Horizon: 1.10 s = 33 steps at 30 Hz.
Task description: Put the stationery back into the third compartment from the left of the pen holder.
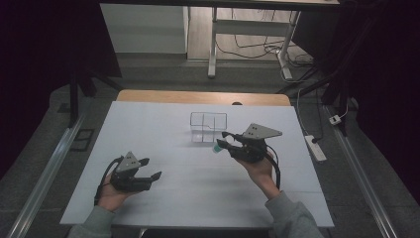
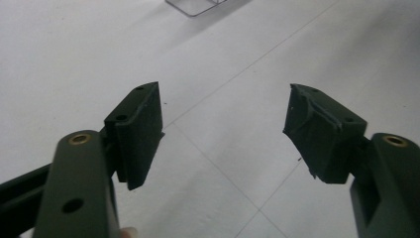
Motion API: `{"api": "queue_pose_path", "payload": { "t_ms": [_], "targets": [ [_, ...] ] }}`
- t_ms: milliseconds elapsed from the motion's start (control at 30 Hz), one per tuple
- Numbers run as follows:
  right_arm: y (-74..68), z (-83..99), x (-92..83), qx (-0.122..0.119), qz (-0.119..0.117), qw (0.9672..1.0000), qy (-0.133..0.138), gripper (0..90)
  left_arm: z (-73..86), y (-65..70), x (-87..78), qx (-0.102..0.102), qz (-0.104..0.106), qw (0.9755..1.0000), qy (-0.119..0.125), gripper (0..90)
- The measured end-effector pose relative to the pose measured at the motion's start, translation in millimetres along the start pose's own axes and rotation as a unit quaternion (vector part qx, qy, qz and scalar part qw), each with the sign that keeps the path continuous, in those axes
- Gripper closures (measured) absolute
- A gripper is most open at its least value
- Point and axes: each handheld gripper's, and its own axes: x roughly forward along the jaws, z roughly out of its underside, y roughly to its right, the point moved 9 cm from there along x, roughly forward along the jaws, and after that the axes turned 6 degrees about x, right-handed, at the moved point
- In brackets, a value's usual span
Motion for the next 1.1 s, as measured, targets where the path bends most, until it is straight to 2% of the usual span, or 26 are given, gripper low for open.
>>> {"api": "queue_pose_path", "payload": {
  "t_ms": [133,333,533,667,800,933,1100],
  "targets": [
    [5.9,-9.7,1.8,0.004,0.005,1.0000,0.005,63.0,1.7,-1.9,1.1,-0.003,0.001,1.0000,-0.003,27.3],
    [15.7,-24.8,4.0,-0.005,0.020,0.9997,0.009,63.0,5.5,-3.0,0.9,-0.003,0.003,1.0000,-0.007,26.4],
    [37.2,-34.7,9.6,0.007,0.046,0.9989,0.009,63.0,7.5,-5.3,1.0,-0.007,0.001,0.9999,-0.008,25.7],
    [56.1,-39.0,20.0,0.019,0.065,0.9977,0.007,63.0,8.3,-4.7,0.8,-0.005,0.002,0.9999,-0.009,25.7],
    [75.4,-39.7,34.1,0.032,0.081,0.9962,-0.001,62.9,10.3,-4.4,2.1,-0.004,0.005,0.9999,-0.015,25.4],
    [89.8,-33.0,45.1,0.041,0.096,0.9944,-0.013,62.9,10.9,-4.2,3.6,0.000,0.004,0.9998,-0.018,25.3],
    [98.7,-22.1,55.2,0.052,0.100,0.9932,-0.026,62.8,11.1,-4.6,3.0,0.000,0.004,0.9999,-0.016,25.3]
  ]
}}
